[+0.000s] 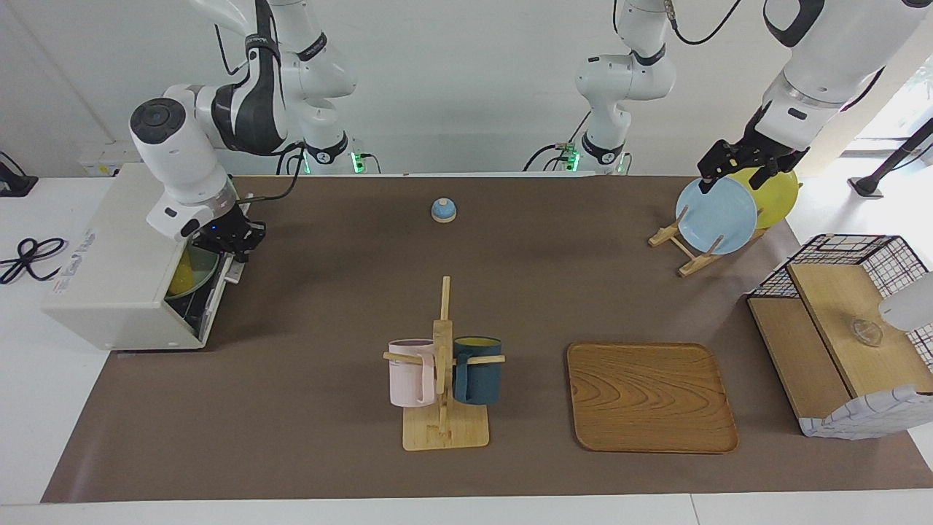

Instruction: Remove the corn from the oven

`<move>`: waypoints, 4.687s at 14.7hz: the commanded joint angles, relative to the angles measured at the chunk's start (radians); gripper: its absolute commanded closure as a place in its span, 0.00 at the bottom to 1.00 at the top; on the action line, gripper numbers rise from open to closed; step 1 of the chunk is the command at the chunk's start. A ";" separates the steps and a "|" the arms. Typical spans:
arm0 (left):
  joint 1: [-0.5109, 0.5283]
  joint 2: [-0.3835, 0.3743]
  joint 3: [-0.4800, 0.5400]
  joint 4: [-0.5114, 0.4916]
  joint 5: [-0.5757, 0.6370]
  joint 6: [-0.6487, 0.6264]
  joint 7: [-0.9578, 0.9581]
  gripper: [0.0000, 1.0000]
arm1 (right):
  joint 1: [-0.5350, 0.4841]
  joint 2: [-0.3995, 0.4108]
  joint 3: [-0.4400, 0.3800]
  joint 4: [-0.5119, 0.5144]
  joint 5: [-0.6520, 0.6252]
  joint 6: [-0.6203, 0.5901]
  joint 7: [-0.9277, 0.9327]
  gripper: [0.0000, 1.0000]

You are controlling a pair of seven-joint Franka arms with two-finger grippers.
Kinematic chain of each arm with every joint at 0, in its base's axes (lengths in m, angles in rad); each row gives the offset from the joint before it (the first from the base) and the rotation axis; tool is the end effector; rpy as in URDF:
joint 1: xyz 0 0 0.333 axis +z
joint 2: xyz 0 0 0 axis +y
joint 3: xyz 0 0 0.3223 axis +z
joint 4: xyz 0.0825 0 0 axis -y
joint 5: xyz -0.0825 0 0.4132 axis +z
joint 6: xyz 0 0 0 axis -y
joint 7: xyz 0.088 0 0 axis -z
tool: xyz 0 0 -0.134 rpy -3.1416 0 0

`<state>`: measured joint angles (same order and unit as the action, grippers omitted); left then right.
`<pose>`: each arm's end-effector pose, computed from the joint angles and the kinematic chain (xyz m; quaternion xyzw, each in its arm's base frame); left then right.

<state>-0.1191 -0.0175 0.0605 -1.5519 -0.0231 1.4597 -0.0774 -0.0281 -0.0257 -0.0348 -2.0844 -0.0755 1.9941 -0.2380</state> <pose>0.5634 -0.0361 0.6140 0.9992 0.0085 -0.0381 0.0095 0.5556 -0.0415 0.3973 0.9935 0.1039 -0.0369 0.0282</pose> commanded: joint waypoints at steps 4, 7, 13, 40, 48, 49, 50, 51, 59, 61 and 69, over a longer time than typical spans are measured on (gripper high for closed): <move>0.010 -0.029 -0.007 -0.030 0.006 -0.002 0.002 0.00 | -0.021 0.089 0.000 -0.028 -0.012 0.149 0.013 1.00; 0.010 -0.029 -0.007 -0.030 0.006 -0.002 0.004 0.00 | 0.020 0.093 0.000 -0.069 -0.010 0.231 0.023 1.00; 0.010 -0.029 -0.007 -0.030 0.006 -0.002 0.004 0.00 | 0.056 0.151 0.000 -0.091 -0.010 0.295 0.077 1.00; 0.010 -0.029 -0.007 -0.030 0.006 -0.002 0.004 0.00 | -0.102 -0.020 0.116 -0.020 0.043 -0.086 0.231 0.25; 0.010 -0.029 -0.007 -0.030 0.006 -0.002 0.004 0.00 | -0.154 -0.039 0.116 -0.134 0.042 0.055 0.120 0.35; 0.010 -0.029 -0.007 -0.030 0.006 -0.002 0.004 0.00 | -0.157 -0.036 0.116 -0.138 0.040 0.069 0.106 0.35; 0.010 -0.029 -0.007 -0.030 0.006 -0.002 0.004 0.00 | -0.162 -0.034 0.116 -0.146 0.040 0.080 0.089 0.37; 0.010 -0.029 -0.007 -0.030 0.006 -0.002 0.004 0.00 | -0.168 -0.033 0.116 -0.152 0.040 0.090 0.079 0.38; 0.010 -0.029 -0.007 -0.030 0.006 -0.002 0.004 0.00 | -0.176 -0.042 0.115 -0.203 0.004 0.155 0.043 0.52; 0.010 -0.029 -0.007 -0.030 0.006 -0.002 0.004 0.00 | -0.177 -0.043 0.115 -0.209 0.000 0.153 0.043 0.73; 0.010 -0.029 -0.007 -0.030 0.006 -0.002 0.004 0.00 | -0.127 -0.016 0.121 -0.085 -0.030 0.007 0.042 1.00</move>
<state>-0.1190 -0.0175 0.0605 -1.5519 -0.0231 1.4597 -0.0774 -0.1852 -0.0581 0.0761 -2.2387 -0.0937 2.0798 -0.1819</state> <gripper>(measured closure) 0.000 0.960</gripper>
